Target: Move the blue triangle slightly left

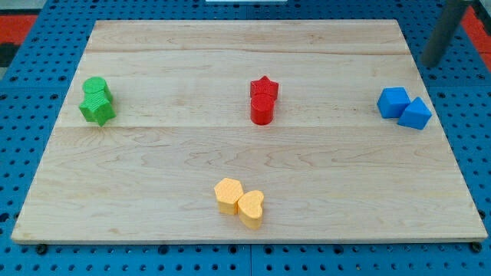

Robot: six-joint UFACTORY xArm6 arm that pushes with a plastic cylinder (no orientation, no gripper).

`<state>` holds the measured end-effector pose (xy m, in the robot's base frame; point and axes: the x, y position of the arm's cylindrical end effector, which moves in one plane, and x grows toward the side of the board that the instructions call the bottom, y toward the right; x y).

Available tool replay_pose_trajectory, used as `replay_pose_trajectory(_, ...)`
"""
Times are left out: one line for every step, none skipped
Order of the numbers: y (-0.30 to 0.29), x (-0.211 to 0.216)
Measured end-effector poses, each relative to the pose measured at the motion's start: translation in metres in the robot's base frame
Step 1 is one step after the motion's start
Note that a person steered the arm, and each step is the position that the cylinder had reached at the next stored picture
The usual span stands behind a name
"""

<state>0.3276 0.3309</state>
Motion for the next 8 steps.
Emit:
replay_pose_trajectory(0.004, 0.062)
replay_pose_trajectory(0.002, 0.073)
replay_pose_trajectory(0.002, 0.08)
replay_pose_trajectory(0.002, 0.11)
replay_pose_trajectory(-0.015, 0.116)
replay_pose_trajectory(-0.104, 0.116)
replay_pose_trajectory(-0.116, 0.097)
replay_pose_trajectory(-0.097, 0.073)
